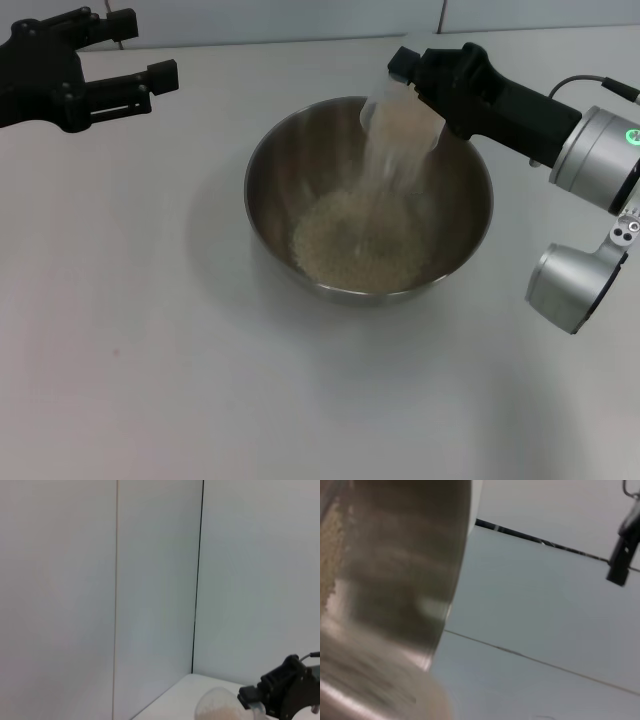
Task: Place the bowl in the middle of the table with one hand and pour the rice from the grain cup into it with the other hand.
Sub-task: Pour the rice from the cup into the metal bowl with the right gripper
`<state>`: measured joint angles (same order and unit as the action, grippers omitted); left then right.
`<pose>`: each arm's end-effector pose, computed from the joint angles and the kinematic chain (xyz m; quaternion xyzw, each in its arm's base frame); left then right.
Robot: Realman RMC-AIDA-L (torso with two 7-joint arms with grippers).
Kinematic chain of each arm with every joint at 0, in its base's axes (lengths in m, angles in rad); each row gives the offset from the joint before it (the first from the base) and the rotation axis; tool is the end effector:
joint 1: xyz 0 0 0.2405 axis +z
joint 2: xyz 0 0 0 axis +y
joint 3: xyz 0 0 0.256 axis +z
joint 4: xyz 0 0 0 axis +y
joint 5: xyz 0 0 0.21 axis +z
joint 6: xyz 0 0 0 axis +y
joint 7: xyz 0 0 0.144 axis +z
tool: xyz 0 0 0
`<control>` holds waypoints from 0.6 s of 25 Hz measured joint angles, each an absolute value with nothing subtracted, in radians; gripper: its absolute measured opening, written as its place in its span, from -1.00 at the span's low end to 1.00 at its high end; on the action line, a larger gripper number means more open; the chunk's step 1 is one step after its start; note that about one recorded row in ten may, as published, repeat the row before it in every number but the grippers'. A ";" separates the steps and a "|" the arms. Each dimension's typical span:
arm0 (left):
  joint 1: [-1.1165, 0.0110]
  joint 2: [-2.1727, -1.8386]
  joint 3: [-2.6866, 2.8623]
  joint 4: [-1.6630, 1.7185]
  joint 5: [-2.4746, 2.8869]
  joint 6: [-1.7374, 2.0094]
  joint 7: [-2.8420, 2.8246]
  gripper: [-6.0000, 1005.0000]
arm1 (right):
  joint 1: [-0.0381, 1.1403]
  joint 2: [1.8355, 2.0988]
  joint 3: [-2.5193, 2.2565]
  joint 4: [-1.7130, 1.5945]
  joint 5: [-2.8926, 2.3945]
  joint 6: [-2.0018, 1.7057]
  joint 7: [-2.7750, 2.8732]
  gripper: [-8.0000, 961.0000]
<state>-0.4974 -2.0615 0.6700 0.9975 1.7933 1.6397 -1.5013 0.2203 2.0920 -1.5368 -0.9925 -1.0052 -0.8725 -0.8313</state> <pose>-0.2190 0.3505 0.0837 -0.9205 -0.1234 -0.3029 0.2139 0.2111 0.3431 -0.0170 -0.6190 -0.6227 -0.0952 0.4691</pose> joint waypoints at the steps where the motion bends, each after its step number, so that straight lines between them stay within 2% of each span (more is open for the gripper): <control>1: -0.497 -2.062 0.671 0.994 1.789 1.640 -1.498 0.60 | 0.219 2.092 -1.540 -0.993 -1.005 -0.872 -0.849 -0.95; 15: -0.491 -2.062 0.671 0.977 1.771 1.642 -1.478 0.60 | 0.192 2.092 -1.589 -1.036 -0.980 -0.846 -0.963 -0.95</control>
<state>-0.4905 -2.0615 0.6711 0.9771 1.7714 1.6419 -1.4776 0.1917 2.0923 -1.5893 -1.0359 -0.9799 -0.8461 -0.9626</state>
